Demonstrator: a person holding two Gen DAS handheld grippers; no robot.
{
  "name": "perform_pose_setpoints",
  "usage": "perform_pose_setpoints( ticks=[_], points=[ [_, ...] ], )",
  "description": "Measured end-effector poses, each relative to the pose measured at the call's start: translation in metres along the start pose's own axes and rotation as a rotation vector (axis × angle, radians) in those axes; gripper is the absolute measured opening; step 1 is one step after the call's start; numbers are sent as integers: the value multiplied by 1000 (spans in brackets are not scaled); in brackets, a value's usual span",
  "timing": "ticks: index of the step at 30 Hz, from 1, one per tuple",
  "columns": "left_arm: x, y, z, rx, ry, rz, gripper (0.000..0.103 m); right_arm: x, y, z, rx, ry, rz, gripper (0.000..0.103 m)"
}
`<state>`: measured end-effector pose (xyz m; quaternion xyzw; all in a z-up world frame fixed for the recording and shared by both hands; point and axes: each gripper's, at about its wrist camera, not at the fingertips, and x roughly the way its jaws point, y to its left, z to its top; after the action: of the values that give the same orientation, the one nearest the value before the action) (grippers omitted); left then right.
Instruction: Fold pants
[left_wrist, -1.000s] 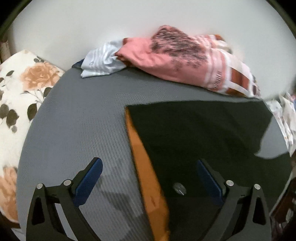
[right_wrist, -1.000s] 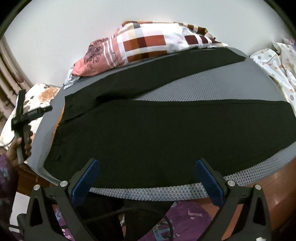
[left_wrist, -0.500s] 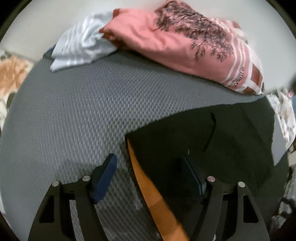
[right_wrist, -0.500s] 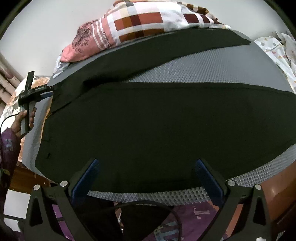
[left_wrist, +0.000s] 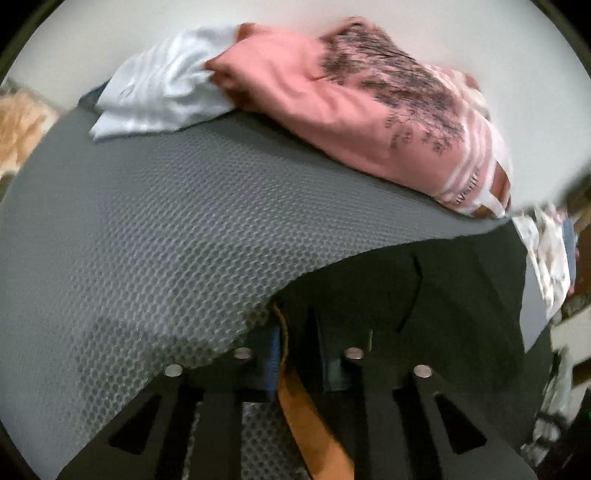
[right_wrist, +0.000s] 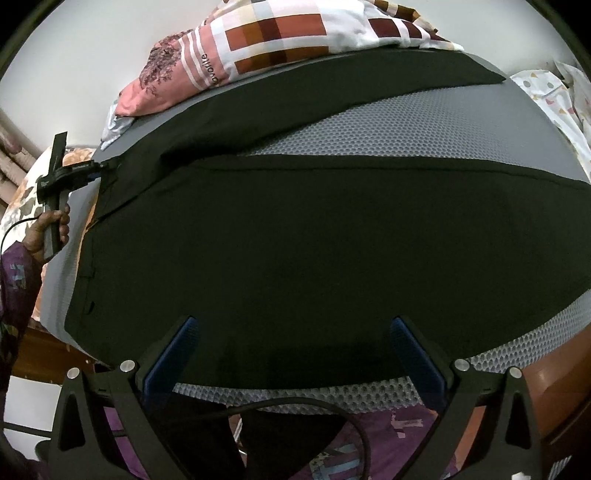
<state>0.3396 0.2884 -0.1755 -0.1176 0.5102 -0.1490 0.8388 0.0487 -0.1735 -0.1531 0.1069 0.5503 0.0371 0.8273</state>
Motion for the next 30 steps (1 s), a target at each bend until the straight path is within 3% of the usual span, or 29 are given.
perform_pose_setpoints(
  ticks=[4,7,9,13,16,19,22,25,30],
  points=[
    [-5,-22,-4,81,-28,102,10,-2,0,1,0,-15,-4,103],
    [-19,-28,-7,78,-87,114,9,-7,0,8,-3,-55,2,103],
    [-40,-38,-14,71,-168,107,9,-12,-1,24,6,-74,60,103],
    [-83,-72,-38,102,-301,84,9,-14,-12,73,145,-102,329,103],
    [-113,-109,-61,159,-384,79,9,-3,-15,114,258,-74,545,103],
    [-142,-136,-92,177,-438,48,9,13,-3,151,263,-46,631,103],
    [-162,-159,-129,185,-467,12,9,34,8,186,274,-9,699,103],
    [-170,-176,-157,182,-461,-4,9,64,12,214,377,54,796,103],
    [-166,-186,-179,161,-411,-31,9,96,12,234,463,78,815,103]
  ],
)
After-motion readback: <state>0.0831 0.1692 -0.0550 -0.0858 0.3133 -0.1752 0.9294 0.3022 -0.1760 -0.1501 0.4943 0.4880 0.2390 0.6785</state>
